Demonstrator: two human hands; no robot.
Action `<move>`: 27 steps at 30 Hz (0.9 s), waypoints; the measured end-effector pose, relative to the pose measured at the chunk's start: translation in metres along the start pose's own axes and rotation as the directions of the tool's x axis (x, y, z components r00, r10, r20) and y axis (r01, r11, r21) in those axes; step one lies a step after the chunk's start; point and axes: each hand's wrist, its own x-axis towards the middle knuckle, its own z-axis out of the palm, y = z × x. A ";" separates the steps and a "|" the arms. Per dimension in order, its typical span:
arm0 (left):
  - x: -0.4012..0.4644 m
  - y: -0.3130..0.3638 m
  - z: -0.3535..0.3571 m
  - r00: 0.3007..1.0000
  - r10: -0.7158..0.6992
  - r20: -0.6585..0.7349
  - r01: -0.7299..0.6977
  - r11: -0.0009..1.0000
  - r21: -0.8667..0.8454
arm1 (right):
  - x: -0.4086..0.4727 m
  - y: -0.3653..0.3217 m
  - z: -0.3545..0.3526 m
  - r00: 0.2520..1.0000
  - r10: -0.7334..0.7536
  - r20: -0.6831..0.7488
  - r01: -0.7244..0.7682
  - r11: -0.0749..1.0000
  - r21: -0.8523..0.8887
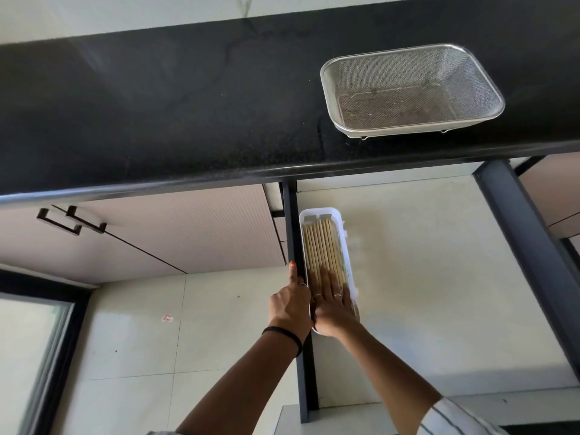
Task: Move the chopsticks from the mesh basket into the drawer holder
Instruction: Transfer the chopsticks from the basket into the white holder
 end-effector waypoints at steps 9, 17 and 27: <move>0.002 0.003 -0.001 1.000 0.013 0.015 -0.014 0.999 0.033 | -0.004 -0.004 -0.007 1.000 -0.015 -0.013 0.016 0.999 0.032; 0.001 0.003 0.002 1.000 0.005 -0.014 -0.004 0.999 0.038 | -0.030 0.002 -0.009 0.981 -0.167 -0.094 0.159 0.983 -0.096; -0.002 0.005 0.001 1.000 -0.008 -0.020 0.009 0.999 0.036 | -0.019 -0.009 -0.024 0.993 -0.093 -0.074 0.097 0.994 0.054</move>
